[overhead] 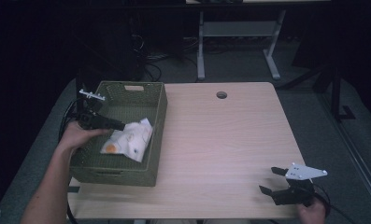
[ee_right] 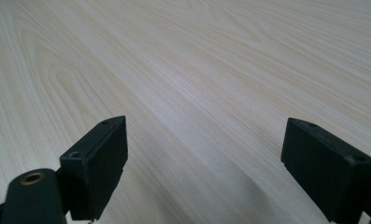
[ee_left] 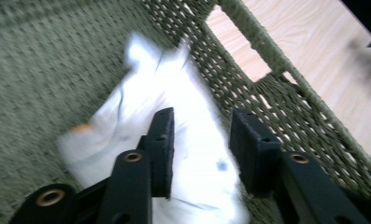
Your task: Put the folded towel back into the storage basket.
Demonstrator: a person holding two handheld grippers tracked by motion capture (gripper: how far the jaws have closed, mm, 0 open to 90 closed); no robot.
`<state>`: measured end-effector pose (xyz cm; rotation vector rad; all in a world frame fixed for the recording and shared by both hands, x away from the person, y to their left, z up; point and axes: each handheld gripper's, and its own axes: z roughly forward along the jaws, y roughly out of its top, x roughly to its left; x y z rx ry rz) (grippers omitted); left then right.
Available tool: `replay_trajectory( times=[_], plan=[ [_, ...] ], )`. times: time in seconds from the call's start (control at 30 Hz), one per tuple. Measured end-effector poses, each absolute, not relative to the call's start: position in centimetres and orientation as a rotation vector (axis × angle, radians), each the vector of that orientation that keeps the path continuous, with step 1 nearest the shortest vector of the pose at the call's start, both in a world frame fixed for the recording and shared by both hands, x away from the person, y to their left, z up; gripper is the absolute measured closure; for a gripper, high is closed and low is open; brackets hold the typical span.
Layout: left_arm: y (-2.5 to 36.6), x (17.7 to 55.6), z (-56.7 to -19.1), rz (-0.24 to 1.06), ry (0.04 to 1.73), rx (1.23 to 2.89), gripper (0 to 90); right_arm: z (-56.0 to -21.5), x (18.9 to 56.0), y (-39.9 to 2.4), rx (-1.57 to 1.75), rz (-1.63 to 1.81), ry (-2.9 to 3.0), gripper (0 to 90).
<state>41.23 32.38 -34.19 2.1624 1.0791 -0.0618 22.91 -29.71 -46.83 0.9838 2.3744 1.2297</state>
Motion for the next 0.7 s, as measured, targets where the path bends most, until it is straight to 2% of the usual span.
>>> replay_trajectory(
  times=[0.3, 0.53, 0.7],
  plan=[
    [30.6, 41.1, -35.1, -0.094, 1.109, 2.246, 69.0, -46.9, 22.9, -29.5, 0.966, 1.233, 2.388, 14.1],
    [29.2, 42.3, -37.1, -0.106, 1.212, 2.339, 86.9, -46.6, 22.8, -29.7, 0.955, 1.244, 2.382, 14.1],
    [28.6, 43.5, -39.2, -0.129, 1.289, 2.408, 88.6, -46.6, 22.7, -29.6, 0.947, 1.237, 2.384, 14.1]
  ],
)
